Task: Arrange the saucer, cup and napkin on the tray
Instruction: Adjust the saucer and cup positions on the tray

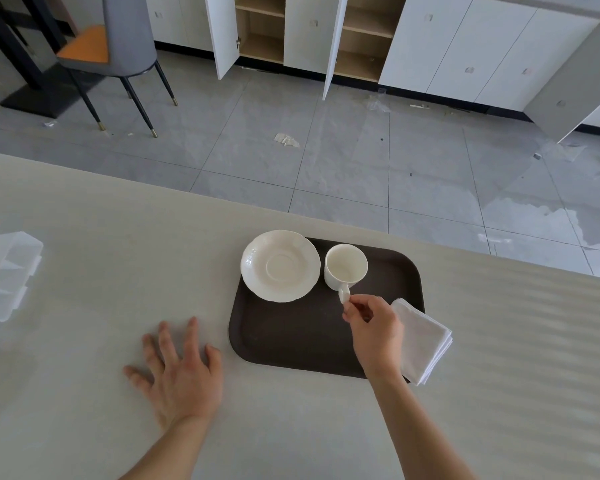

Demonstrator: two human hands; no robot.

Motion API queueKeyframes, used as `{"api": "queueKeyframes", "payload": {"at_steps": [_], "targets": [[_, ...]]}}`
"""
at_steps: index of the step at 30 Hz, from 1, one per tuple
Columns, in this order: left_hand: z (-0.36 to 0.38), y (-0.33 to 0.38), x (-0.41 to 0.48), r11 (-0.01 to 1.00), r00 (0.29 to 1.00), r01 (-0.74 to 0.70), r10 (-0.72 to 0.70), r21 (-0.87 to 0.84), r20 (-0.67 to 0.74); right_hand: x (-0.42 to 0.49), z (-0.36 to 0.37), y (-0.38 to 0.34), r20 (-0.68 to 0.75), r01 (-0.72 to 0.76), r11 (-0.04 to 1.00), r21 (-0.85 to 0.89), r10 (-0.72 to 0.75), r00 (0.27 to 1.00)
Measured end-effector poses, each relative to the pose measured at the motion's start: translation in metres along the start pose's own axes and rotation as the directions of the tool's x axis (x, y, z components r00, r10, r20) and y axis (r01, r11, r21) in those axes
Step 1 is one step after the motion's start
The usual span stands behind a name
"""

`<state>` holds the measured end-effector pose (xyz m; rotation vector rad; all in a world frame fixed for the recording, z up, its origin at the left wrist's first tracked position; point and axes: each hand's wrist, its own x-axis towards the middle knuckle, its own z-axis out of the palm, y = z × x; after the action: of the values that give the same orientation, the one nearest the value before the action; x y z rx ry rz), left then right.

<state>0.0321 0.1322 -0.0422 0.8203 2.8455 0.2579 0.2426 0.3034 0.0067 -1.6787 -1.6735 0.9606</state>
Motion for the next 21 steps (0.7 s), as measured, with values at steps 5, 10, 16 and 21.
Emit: {"api": "queueKeyframes", "payload": {"at_steps": [5, 10, 16, 21], "targets": [[0.002, -0.001, 0.000, 1.000, 1.000, 0.007, -0.007, -0.004, -0.006, 0.002, 0.001, 0.000, 0.003, 0.000, 1.000, 0.013, -0.001, 1.000], [0.003, -0.001, 0.001, 1.000, 1.000, 0.006, -0.006, 0.003, 0.000, 0.000, -0.002, 0.002, 0.005, 0.026, 1.000, 0.014, -0.026, 1.000], [0.005, -0.004, 0.002, 1.000, 1.000, -0.001, 0.001, 0.013, 0.003, 0.007, -0.050, 0.021, -0.194, 0.060, 0.988, -0.141, -0.087, 0.977], [0.002, -0.002, 0.002, 1.000, 1.000, -0.002, 0.002, 0.028, 0.023, 0.022, -0.093, 0.040, -0.073, 0.077, 0.854, -0.515, -0.133, 0.988]]}}
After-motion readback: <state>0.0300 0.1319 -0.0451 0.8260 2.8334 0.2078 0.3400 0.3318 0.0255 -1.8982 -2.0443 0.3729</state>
